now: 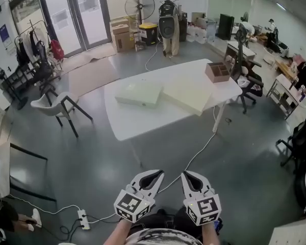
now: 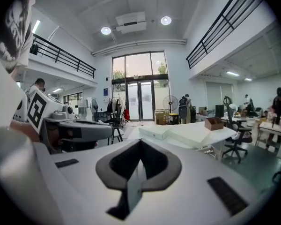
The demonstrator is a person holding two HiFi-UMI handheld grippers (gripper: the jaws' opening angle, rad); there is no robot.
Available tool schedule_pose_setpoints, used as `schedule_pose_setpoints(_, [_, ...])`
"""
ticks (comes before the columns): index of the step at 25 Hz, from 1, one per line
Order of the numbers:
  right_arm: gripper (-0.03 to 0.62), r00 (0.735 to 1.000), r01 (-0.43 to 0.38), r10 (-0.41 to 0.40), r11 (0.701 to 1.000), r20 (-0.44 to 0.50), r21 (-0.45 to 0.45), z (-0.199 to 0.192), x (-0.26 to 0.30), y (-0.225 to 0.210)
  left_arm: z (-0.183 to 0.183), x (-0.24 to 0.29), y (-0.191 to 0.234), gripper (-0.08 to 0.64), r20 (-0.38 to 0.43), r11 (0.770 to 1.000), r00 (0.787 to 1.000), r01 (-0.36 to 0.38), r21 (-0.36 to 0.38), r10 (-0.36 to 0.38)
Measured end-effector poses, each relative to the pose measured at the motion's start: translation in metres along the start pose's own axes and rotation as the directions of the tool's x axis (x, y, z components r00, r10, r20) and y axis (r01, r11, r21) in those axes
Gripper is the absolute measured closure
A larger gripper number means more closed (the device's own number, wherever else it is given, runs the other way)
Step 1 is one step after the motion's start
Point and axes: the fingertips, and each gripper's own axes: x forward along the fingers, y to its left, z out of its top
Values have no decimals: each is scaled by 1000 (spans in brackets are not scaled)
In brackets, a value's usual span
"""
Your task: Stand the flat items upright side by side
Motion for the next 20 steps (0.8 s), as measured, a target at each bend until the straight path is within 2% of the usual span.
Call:
schedule_pose_setpoints(6, [591,1000,18,-18,1000,-8,21,0,9,-22,3,21,5,538,8,999,1000,18,-29,-18])
schedule_pose_setpoints(11, [591,1000,-4,4,1000,-26,27,-5,32,-49,0,51,22,538,-10,999,1000,-6,-39,5])
schedule_pose_setpoints(17, [591,998,-52,53,998,-41,20,0,76,-108,1,112,50,538,-25,995,997,-68,-70,66])
schedule_pose_setpoints(20, [591,996,-76,76,997,-53,-4,8,97,-149,13,155,65,538,-6,991,995,-97,-97,97])
